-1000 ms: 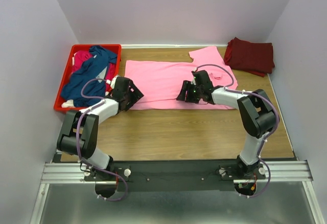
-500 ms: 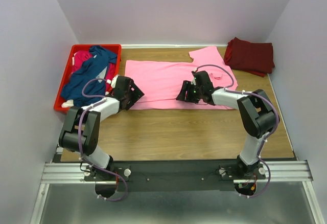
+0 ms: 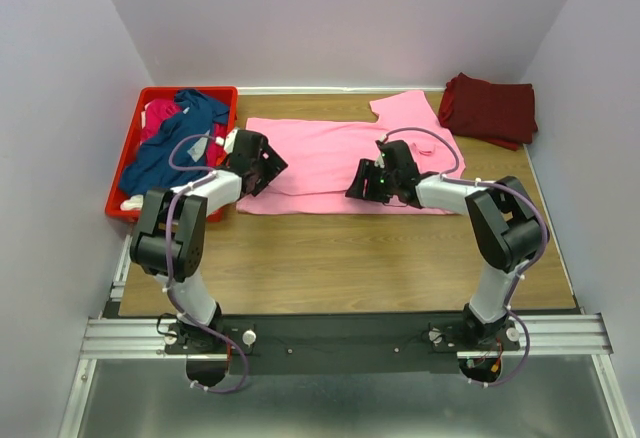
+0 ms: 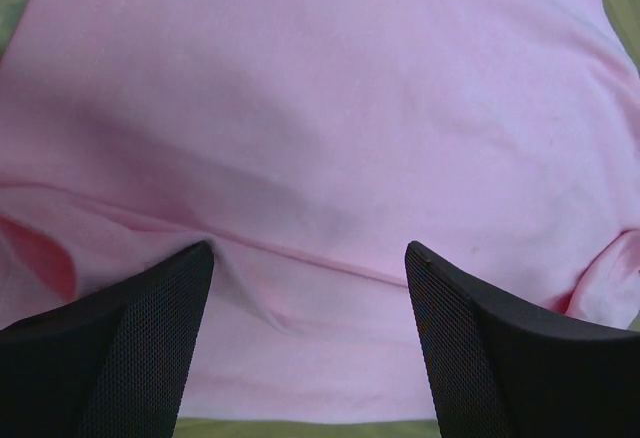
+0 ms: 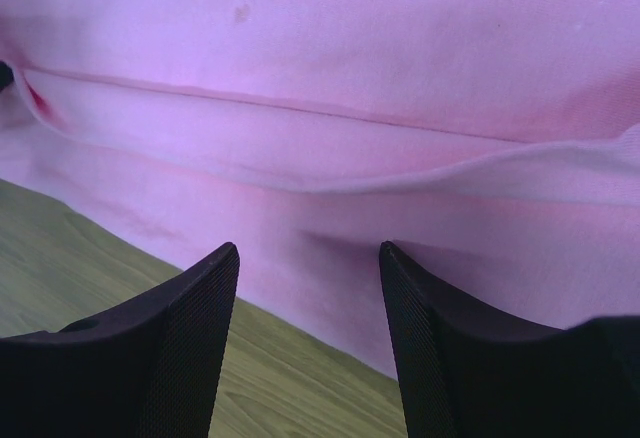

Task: Fold and stack the t-shirts
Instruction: Fold the tshirt

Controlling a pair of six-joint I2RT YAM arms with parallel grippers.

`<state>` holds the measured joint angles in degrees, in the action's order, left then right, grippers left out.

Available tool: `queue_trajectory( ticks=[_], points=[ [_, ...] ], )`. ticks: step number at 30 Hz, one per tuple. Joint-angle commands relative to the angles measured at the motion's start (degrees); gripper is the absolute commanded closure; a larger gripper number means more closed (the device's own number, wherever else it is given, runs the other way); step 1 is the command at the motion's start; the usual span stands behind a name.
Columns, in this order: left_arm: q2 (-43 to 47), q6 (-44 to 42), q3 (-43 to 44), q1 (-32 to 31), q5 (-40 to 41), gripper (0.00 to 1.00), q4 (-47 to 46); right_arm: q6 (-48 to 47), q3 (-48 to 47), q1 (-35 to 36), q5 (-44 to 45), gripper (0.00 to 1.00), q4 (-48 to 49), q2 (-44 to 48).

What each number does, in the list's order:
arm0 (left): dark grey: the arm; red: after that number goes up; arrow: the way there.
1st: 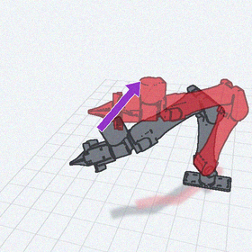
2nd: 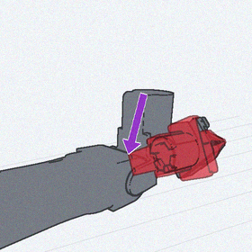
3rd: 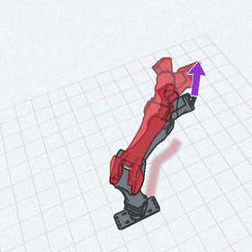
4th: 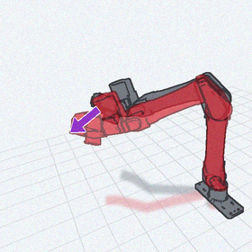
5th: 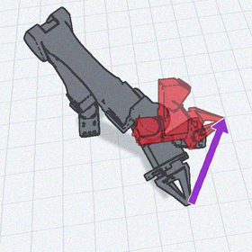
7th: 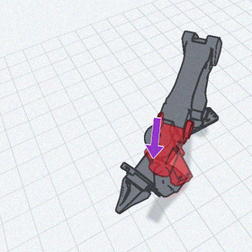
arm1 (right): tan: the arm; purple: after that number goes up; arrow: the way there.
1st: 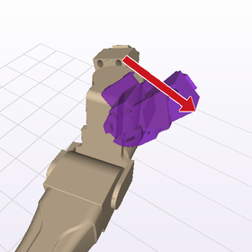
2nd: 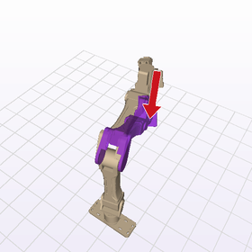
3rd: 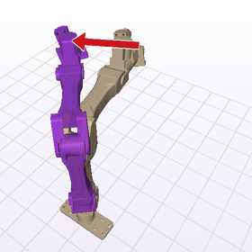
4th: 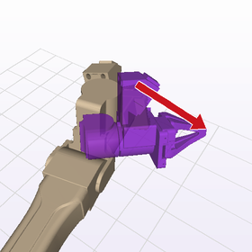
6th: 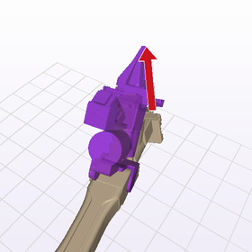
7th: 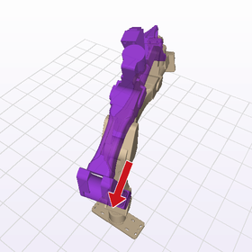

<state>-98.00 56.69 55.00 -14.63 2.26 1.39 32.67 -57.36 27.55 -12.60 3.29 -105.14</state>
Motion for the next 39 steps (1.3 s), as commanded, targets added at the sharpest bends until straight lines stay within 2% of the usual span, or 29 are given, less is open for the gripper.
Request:
queue_trajectory(
  ticks=[1,8,13,16,29,35,39],
  points=[
    [-3.1,-0.9,4.3,0.7,2.0,0.14,-0.4,-1.8,2.0,0.4,0.9,0.34,-4.4,0.2],
    [-6.3,-3.7,12.3,4.4,2.0,0.14,0.0,-2.3,-0.7,0.4,-2.0,0.34,-4.6,1.3],
    [-2.2,-8.2,14.3,4.7,4.6,0.13,0.8,-2.1,-4.4,0.4,-2.7,0.34,-4.6,0.5],
    [2.3,-10.3,12.7,4.4,4.5,0.13,1.1,-1.9,-7.0,0.4,-3.0,0.34,-4.6,-1.6],
    [21.3,-17.5,-3.5,1.5,2.1,0.13,5.2,-2.5,-18.9,0.3,-2.0,0.34,-4.8,-12.9],
    [22.2,-19.2,-7.4,0.6,-0.2,0.13,4.6,-2.9,-26.0,-1.4,-1.3,0.34,-5.6,-16.1],
    [19.7,-20.4,-6.9,0.1,-2.0,0.13,3.4,-2.5,-25.0,-4.0,-2.5,0.34,-6.2,-13.3]
  ],
)
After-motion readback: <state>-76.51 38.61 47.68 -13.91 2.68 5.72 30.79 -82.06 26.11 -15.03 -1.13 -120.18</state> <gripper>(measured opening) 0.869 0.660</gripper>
